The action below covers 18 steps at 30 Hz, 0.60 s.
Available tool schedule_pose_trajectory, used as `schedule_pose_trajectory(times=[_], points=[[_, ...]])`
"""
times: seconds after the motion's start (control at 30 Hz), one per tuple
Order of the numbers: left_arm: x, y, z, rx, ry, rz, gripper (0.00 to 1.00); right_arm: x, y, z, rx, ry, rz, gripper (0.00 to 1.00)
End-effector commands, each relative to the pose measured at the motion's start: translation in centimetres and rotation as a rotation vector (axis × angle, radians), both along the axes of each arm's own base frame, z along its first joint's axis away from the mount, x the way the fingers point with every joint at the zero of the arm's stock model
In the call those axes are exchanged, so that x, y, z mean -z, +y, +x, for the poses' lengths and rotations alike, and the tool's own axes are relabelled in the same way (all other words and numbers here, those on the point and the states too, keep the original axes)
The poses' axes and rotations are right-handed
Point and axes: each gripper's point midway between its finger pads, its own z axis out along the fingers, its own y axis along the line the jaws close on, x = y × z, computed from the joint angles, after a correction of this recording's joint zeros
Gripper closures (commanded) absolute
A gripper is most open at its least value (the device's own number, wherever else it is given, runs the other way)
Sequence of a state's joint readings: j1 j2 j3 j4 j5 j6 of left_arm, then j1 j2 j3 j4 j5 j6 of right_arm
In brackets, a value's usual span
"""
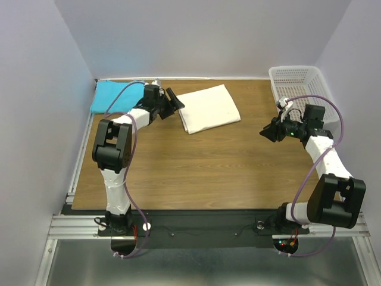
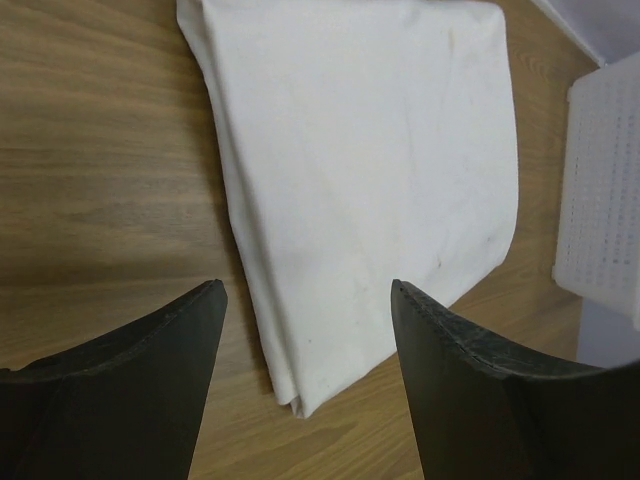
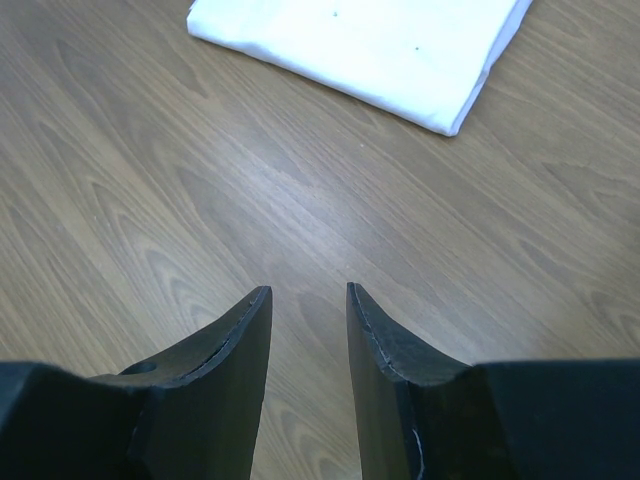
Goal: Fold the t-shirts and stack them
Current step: Fold the tshirt, then neatly place the folded tshirt to the corner
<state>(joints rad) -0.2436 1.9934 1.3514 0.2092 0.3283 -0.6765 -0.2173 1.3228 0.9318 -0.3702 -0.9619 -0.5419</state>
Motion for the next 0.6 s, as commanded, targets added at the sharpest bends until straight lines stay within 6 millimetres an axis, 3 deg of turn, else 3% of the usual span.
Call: schedule_pose_trajectory(times=[0.0, 0.17, 0.2, 0.53, 0.57], points=[[-1.0, -1.7, 0.2, -0.011, 0.051, -0.038, 0.22, -0.6, -0.1, 0.3, -0.002, -0.020, 0.012, 0.58], [1.3, -2.7, 0.0, 0.000, 0.126, -0.014, 0.21, -0.5, -0.1, 0.3, -0.003, -0.017, 0.014, 0.58], [2.6, -2.4, 0.1, -0.022, 0.161, 0.007, 0.21, -0.6, -0.1, 0.3, -0.004, -0.017, 0.015, 0.58], [5.4, -4.7, -0.4, -0.026, 0.278, 0.082, 0.21, -0.6, -0.1, 0.3, -0.002, -0.018, 0.015, 0.58], [6.5, -4.9, -0.5, -0.036, 0.303, 0.100, 0.21, -0.6, -0.1, 0.4, -0.002, -0.019, 0.015, 0.58]])
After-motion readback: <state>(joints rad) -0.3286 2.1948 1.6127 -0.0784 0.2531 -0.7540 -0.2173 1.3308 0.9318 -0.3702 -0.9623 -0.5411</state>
